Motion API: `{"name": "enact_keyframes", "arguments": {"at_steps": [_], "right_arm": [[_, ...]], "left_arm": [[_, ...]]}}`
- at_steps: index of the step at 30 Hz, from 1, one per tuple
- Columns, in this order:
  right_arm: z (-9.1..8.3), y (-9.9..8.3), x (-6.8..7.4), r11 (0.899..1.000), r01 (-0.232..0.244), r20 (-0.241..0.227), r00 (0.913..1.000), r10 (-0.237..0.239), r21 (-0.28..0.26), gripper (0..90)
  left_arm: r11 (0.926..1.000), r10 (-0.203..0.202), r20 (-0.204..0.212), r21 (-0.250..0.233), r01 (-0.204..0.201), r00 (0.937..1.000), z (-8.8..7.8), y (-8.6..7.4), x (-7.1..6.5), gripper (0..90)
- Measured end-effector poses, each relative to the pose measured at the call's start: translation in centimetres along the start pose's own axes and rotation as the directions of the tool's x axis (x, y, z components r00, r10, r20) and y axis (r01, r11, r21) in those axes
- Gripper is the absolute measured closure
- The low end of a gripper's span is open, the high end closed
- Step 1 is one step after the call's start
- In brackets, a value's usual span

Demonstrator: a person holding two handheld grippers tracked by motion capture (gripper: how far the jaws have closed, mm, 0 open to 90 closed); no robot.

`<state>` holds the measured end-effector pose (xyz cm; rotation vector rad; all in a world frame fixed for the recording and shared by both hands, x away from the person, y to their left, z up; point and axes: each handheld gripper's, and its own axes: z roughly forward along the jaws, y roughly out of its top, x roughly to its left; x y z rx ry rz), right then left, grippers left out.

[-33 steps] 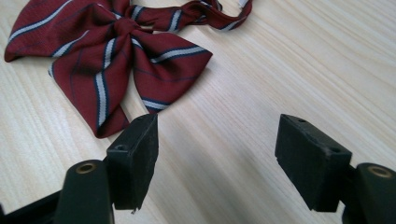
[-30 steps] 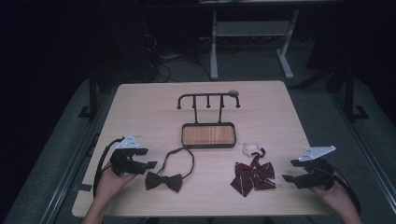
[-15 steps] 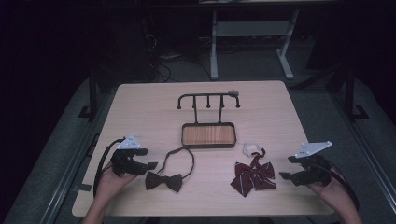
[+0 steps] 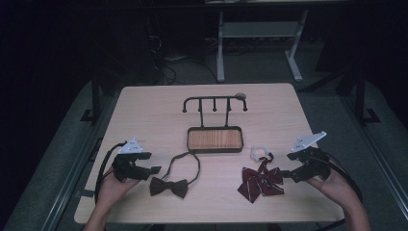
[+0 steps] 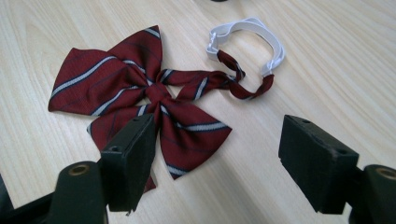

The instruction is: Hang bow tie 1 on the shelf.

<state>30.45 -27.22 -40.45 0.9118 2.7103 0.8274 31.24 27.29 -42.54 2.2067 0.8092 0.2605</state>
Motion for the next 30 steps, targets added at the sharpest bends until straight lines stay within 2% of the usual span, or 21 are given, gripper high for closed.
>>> {"name": "enact_keyframes", "arguments": {"at_steps": [1, 2, 4, 11, 19, 22, 23, 30], "right_arm": [[0.1, 0.3, 0.0, 1.0, 0.002, -0.003, 1.0, -0.002, 0.01, 27.3], [0.2, 0.9, 0.1, 0.999, 0.03, 0.02, 0.9993, -0.031, 0.027, 30.7], [0.3, 1.3, 0.0, 0.998, 0.039, 0.013, 0.9991, -0.04, 0.045, 30.7], [0.6, 2.5, -0.3, 0.997, 0.037, 0.002, 0.9993, -0.038, 0.069, 31.6], [1.9, 4.4, -0.5, 0.991, 0.089, -0.003, 0.996, -0.089, 0.102, 34.7], [2.3, 4.8, -0.5, 0.989, 0.092, -0.006, 0.9957, -0.092, 0.118, 35.7], [2.5, 5.0, -0.5, 0.988, 0.095, -0.008, 0.9954, -0.095, 0.123, 36.2], [3.2, 6.2, -0.9, 0.984, 0.11, -0.016, 0.9939, -0.109, 0.139, 37.8]], "left_arm": [[1.0, 0.0, 0.001, 0.0, 0.0, 1.0, 0.0, 0.0, 0.0, 28.9], [1.0, 0.0, 0.002, -0.001, 0.0, 1.0, 0.0, 0.0, 0.0, 28.8], [1.0, 0.0, 0.003, -0.001, 0.0, 1.0, 0.0, 0.0, 0.1, 28.9], [1.0, 0.001, 0.004, -0.008, -0.001, 1.0, -0.1, 0.0, 0.2, 28.8], [1.0, 0.005, 0.006, -0.001, -0.005, 1.0, 0.0, 0.0, 0.1, 28.7], [1.0, 0.008, 0.002, -0.006, -0.008, 1.0, -0.1, 0.0, 0.2, 28.7], [0.9998, -0.008, 0.003, -0.017, 0.008, 1.0, -0.1, 0.0, 0.2, 28.6], [0.9999, 0.011, 0.004, -0.004, -0.011, 0.9999, 0.2, 0.1, 0.0, 28.2]]}}
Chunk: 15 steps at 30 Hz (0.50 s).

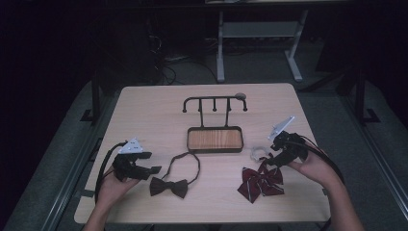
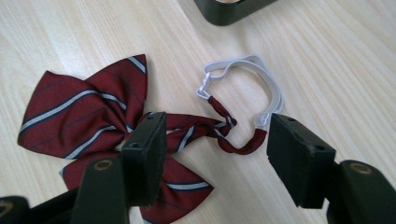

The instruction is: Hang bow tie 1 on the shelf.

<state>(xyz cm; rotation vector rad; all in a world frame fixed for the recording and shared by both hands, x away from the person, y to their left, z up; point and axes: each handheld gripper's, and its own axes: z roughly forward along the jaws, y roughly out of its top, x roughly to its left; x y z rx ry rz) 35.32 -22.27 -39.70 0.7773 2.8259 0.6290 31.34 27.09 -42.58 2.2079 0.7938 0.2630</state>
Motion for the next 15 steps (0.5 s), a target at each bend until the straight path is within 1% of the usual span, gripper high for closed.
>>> {"name": "enact_keyframes", "arguments": {"at_steps": [1, 4, 6, 8, 9, 10, 13, 14, 15], "right_arm": [[0.1, 0.1, -0.1, 1.0, -0.001, 0.002, 1.0, 0.001, 0.008, 38.2], [0.4, 0.4, -0.5, 1.0, -0.002, -0.011, 0.9999, 0.002, 0.003, 40.9], [0.8, 0.5, -0.7, 1.0, -0.005, -0.012, 0.9999, 0.005, 0.009, 42.3], [1.3, 0.8, -1.0, 1.0, -0.005, -0.019, 0.9998, 0.005, 0.025, 45.6], [1.3, 0.8, -1.0, 1.0, -0.005, -0.019, 0.9998, 0.005, 0.025, 45.6], [1.3, 0.8, -1.1, 0.999, -0.01, -0.023, 0.9997, 0.01, 0.032, 46.7], [1.7, 1.1, -1.5, 0.998, -0.018, -0.015, 0.9997, 0.019, 0.053, 49.0], [1.8, 1.3, -1.7, 0.998, -0.025, -0.017, 0.9995, 0.026, 0.061, 51.5], [1.8, 1.4, -1.8, 0.997, -0.031, -0.008, 0.9995, 0.032, 0.067, 52.5]], "left_arm": [[1.0, 0.002, -0.001, 0.0, -0.002, 1.0, 0.0, 0.0, 0.0, 28.2], [0.9999, 0.01, -0.004, -0.005, -0.01, 0.9999, -0.2, 0.0, 0.0, 28.2], [0.9999, 0.003, -0.003, -0.011, -0.003, 1.0, -0.3, 0.0, 0.0, 28.2], [0.9999, 0.001, -0.006, -0.013, -0.002, 1.0, -0.3, 0.0, 0.1, 28.2], [0.9999, 0.004, -0.008, -0.011, -0.004, 1.0, -0.3, 0.0, 0.2, 28.2], [0.9999, -0.004, -0.008, -0.014, 0.004, 1.0, -0.3, -0.1, 0.2, 28.2], [1.0, -0.002, -0.007, -0.008, 0.002, 1.0, -0.3, -0.1, 0.2, 28.2], [1.0, -0.001, -0.008, -0.009, 0.001, 1.0, -0.3, 0.0, 0.2, 28.2], [1.0, -0.001, -0.009, -0.01, 0.001, 1.0, -0.4, 0.0, 0.2, 28.2]]}}
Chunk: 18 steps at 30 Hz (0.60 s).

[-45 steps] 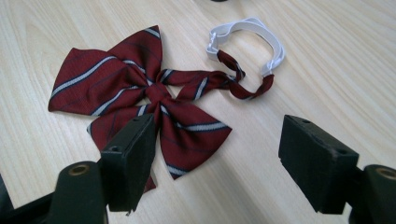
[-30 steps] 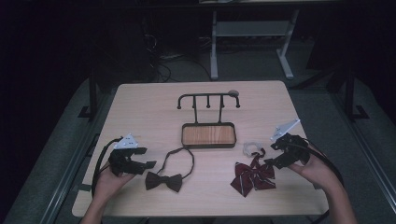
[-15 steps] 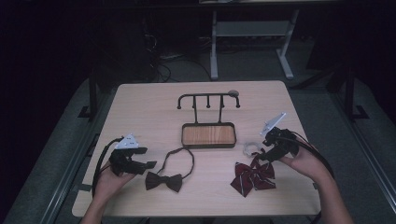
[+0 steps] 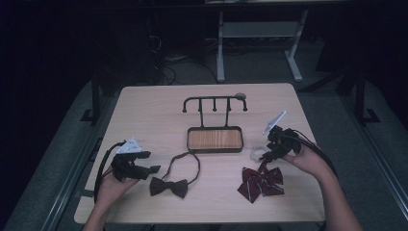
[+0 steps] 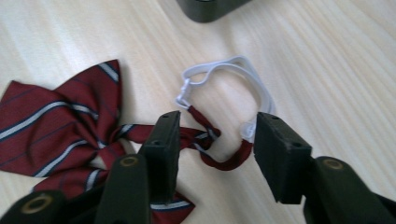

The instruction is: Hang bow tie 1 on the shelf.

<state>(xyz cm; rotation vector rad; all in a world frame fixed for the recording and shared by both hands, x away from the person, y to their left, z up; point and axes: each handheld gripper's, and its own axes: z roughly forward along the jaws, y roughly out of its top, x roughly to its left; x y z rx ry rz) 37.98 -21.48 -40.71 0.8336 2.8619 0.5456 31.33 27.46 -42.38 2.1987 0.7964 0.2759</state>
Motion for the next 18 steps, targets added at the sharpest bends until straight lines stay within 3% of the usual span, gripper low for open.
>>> {"name": "enact_keyframes", "arguments": {"at_steps": [18], "right_arm": [[1.6, 0.4, -1.7, 0.996, -0.056, -0.001, 0.9984, 0.056, 0.067, 62.9]], "left_arm": [[1.0, 0.0, 0.001, 0.0, 0.0, 1.0, 0.0, 0.0, 0.1, 28.2]]}}
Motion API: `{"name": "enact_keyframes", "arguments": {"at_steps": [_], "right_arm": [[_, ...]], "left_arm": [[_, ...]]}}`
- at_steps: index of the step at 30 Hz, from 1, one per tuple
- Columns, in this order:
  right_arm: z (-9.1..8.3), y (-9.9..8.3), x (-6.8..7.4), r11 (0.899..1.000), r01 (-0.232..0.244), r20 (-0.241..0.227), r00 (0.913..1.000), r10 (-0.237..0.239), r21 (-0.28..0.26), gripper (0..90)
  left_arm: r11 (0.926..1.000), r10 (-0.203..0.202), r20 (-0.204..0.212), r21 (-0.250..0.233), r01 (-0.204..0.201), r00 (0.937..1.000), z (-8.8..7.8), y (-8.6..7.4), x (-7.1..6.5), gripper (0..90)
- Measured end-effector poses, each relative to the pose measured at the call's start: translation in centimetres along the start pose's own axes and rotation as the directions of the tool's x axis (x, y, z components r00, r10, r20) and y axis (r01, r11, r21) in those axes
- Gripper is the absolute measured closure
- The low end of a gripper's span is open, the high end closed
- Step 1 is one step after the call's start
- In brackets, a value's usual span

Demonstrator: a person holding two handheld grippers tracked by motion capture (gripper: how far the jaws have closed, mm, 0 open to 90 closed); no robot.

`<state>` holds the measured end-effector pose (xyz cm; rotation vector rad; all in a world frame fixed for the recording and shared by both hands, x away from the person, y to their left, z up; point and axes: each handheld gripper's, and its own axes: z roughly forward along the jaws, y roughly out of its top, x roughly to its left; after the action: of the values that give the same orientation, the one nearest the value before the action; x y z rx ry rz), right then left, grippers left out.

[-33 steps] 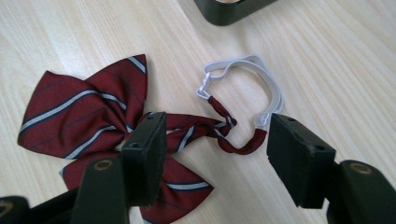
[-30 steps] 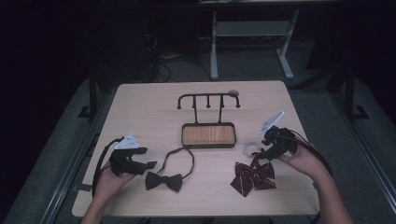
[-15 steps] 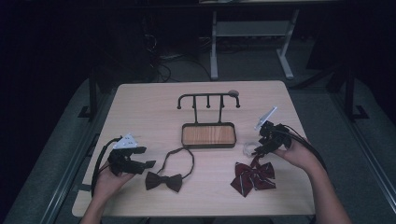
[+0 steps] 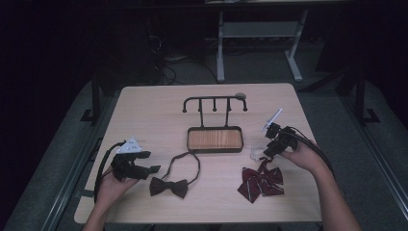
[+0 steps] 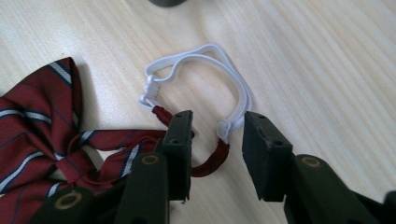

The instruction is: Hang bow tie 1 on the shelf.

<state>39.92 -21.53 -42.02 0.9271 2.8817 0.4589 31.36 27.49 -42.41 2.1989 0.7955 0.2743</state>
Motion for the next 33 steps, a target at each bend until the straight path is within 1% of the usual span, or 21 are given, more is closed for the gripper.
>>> {"name": "enact_keyframes", "arguments": {"at_steps": [4, 7, 11, 12, 13, 16, 17, 21, 27, 30, 33], "right_arm": [[0.3, 0.0, -0.3, 1.0, -0.004, -0.002, 1.0, 0.004, 0.003, 63.9], [0.6, 0.0, -0.5, 1.0, -0.015, -0.002, 0.9999, 0.016, 0.023, 65.9], [0.7, 0.0, -0.6, 0.999, -0.024, -0.002, 0.9997, 0.024, 0.031, 67.3], [0.7, 0.0, -0.7, 0.999, -0.025, -0.007, 0.9997, 0.025, 0.033, 67.4], [0.8, 0.0, -0.7, 0.999, -0.025, -0.002, 0.9997, 0.025, 0.036, 68.1], [1.1, 0.0, -0.7, 0.998, -0.029, -0.001, 0.9996, 0.029, 0.052, 69.5], [1.2, 0.0, -0.8, 0.998, -0.031, 0.004, 0.9995, 0.03, 0.058, 70.9], [1.6, 0.0, -0.9, 0.996, -0.045, -0.001, 0.999, 0.045, 0.073, 72.8], [1.9, 0.1, -1.0, 0.995, -0.047, 0.006, 0.9989, 0.047, 0.093, 73.9], [2.0, 0.1, -1.0, 0.995, -0.043, 0.011, 0.9991, 0.042, 0.095, 76.7], [2.0, 0.1, -1.0, 0.994, -0.037, 0.013, 0.9993, 0.036, 0.098, 79.2]], "left_arm": [[1.0, 0.0, 0.0, 0.003, 0.0, 1.0, 0.0, 0.0, 0.0, 28.2], [1.0, -0.002, 0.0, 0.0, 0.002, 1.0, 0.1, 0.0, -0.1, 28.2], [1.0, -0.003, 0.0, -0.002, 0.003, 1.0, 0.1, 0.0, -0.1, 28.3], [1.0, 0.002, 0.0, 0.003, -0.002, 1.0, 0.1, 0.0, 0.0, 28.2], [1.0, -0.005, 0.0, 0.001, 0.005, 1.0, 0.1, 0.0, -0.1, 28.2], [1.0, -0.007, -0.001, 0.006, 0.007, 1.0, 0.1, 0.0, -0.1, 28.3], [0.9999, -0.001, -0.001, 0.011, 0.001, 1.0, 0.1, 0.0, 0.0, 28.2], [1.0, -0.003, -0.002, 0.006, 0.003, 1.0, 0.1, 0.0, 0.0, 28.3], [1.0, 0.001, -0.002, 0.003, -0.001, 1.0, 0.1, 0.0, 0.0, 28.2], [1.0, -0.009, -0.002, -0.002, 0.009, 1.0, 0.1, 0.0, 0.0, 28.2], [1.0, -0.008, -0.002, -0.003, 0.008, 1.0, 0.1, 0.0, 0.0, 28.2]]}}
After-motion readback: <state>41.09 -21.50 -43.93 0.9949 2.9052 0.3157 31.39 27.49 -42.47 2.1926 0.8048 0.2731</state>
